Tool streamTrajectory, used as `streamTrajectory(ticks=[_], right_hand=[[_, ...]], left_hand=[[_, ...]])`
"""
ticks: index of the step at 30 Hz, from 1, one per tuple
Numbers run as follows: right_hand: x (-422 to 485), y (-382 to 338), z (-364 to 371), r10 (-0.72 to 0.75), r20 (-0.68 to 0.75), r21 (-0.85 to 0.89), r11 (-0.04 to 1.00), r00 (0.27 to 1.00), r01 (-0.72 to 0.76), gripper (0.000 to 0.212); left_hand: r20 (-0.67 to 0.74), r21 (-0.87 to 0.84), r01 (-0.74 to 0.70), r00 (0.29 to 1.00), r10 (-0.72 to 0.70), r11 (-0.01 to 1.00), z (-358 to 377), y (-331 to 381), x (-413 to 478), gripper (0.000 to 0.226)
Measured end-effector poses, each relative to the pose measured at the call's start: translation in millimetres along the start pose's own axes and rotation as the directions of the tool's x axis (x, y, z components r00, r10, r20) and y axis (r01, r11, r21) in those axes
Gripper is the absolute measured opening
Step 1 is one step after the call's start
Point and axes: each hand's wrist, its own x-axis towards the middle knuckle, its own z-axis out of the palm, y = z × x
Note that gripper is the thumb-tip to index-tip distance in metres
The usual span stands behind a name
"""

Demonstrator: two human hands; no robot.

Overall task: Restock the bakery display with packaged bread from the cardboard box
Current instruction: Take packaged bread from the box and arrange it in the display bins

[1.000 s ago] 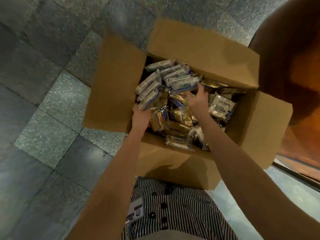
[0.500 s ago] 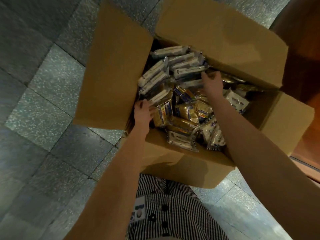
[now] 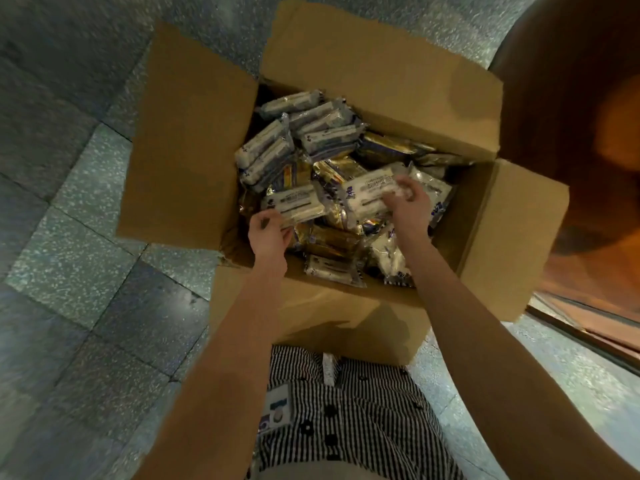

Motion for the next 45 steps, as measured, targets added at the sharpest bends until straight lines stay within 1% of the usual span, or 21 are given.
streamTrajectory(ticks=[3, 5, 8, 10, 12, 14, 17, 19, 22, 25, 28, 32, 35, 37, 39, 43, 45], right_hand=[[-18, 3, -30, -0.113, 0.046, 0.035, 0.993, 0.993, 0.112, 0.027], [-30, 7, -47, -0.168, 0.036, 0.045, 0.985, 0.985, 0.166, 0.023], [-52, 14, -72, -0.194, 0.051, 0.120, 0.975, 0.980, 0.187, 0.034], [-67, 19, -89, -0.235, 0.098, 0.168, 0.962, 0.967, 0.216, 0.043], [-84, 23, -105, -0.272, 0.155, 0.203, 0.950, 0.950, 0.239, 0.045], [-102, 25, -118, -0.286, 0.245, 0.234, 0.945, 0.926, 0.230, 0.040], [-128, 27, -129, -0.299, 0.402, 0.189, 0.952, 0.866, 0.241, 0.031], [-148, 27, -130, -0.298, 0.497, 0.169, 0.954, 0.815, 0.246, 0.026], [-183, 35, -122, -0.294, 0.629, 0.142, 0.954, 0.719, 0.265, 0.022], [-222, 50, -111, -0.280, 0.730, 0.103, 0.947, 0.624, 0.305, 0.018], [-266, 71, -103, -0.248, 0.808, 0.080, 0.945, 0.535, 0.317, 0.019], [-332, 113, -105, -0.209, 0.891, 0.038, 0.919, 0.403, 0.393, 0.018], [-381, 157, -119, -0.153, 0.938, 0.015, 0.914, 0.311, 0.406, 0.017], [-412, 190, -134, -0.097, 0.963, -0.013, 0.916, 0.253, 0.402, 0.020], [-443, 225, -154, -0.034, 0.980, -0.045, 0.921, 0.195, 0.388, 0.027], [-498, 296, -200, 0.060, 0.994, -0.089, 0.916, 0.087, 0.392, 0.054], [-524, 330, -223, 0.113, 0.993, -0.118, 0.895, 0.037, 0.429, 0.057]], left_hand=[[0.002, -0.035, -0.086, 0.996, 0.086, 0.996, -3, -15, -30, 0.005], [-0.007, -0.071, -0.146, 0.989, 0.146, 0.987, -7, -25, -51, 0.008], [0.012, -0.145, -0.216, 0.975, 0.221, 0.965, -17, -46, -82, 0.025], [0.006, -0.228, -0.241, 0.969, 0.249, 0.943, -24, -65, -111, 0.032], [-0.040, -0.286, -0.279, 0.959, 0.280, 0.917, -30, -88, -146, 0.033], [-0.122, -0.338, -0.320, 0.947, 0.296, 0.885, -40, -113, -180, 0.033], [-0.208, -0.385, -0.399, 0.916, 0.343, 0.832, -63, -146, -220, 0.031], [-0.271, -0.415, -0.449, 0.891, 0.364, 0.792, -81, -166, -242, 0.023], [-0.374, -0.417, -0.538, 0.836, 0.401, 0.733, -111, -197, -269, 0.013], [-0.485, -0.423, -0.609, 0.777, 0.400, 0.671, -145, -234, -291, 0.016], [-0.588, -0.476, -0.652, 0.735, 0.338, 0.590, -180, -276, -317, 0.018], [-0.727, -0.543, -0.706, 0.666, 0.166, 0.454, -220, -344, -359, 0.026], [-0.780, -0.540, -0.736, 0.620, 0.085, 0.408, -242, -410, -395, 0.035], [-0.812, -0.533, -0.755, 0.584, 0.021, 0.381, -253, -456, -421, 0.036], [-0.834, -0.532, -0.771, 0.548, -0.061, 0.351, -261, -504, -448, 0.033], [-0.850, -0.525, -0.808, 0.482, -0.213, 0.268, -273, -599, -497, 0.030], [-0.855, -0.500, -0.831, 0.431, -0.288, 0.243, -276, -647, -522, 0.028]])
